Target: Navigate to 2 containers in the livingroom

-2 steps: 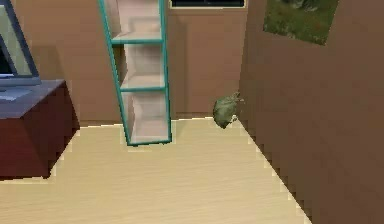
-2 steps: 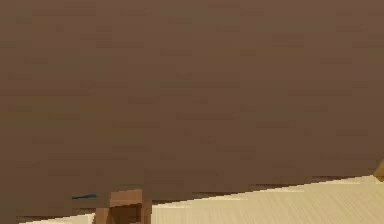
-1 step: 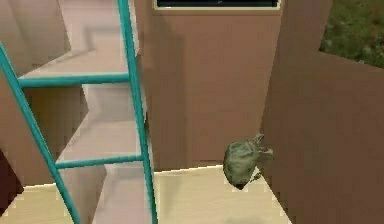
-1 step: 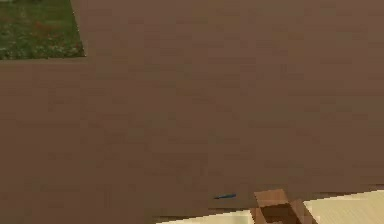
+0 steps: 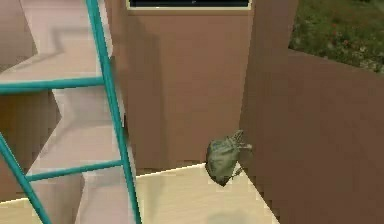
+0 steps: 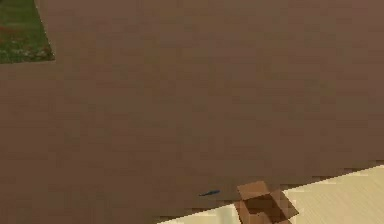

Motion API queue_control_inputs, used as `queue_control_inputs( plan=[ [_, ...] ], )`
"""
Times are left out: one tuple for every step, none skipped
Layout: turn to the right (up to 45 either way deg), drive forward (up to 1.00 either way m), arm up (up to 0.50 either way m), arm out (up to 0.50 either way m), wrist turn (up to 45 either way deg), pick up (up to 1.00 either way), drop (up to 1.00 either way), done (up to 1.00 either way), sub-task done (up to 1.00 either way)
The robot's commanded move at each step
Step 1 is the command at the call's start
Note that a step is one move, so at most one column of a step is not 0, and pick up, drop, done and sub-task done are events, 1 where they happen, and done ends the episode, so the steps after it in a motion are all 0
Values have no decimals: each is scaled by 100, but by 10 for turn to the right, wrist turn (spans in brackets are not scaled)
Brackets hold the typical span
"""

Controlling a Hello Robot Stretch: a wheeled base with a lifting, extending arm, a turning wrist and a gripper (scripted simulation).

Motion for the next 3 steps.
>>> queue_control_inputs(
  plan=[
    [0,55,0,0,0,0,0,0,0],
    [180,0,0,0,0,0,0,0,0],
    [0,0,0,0,0,0,0,100,0]
  ],
)
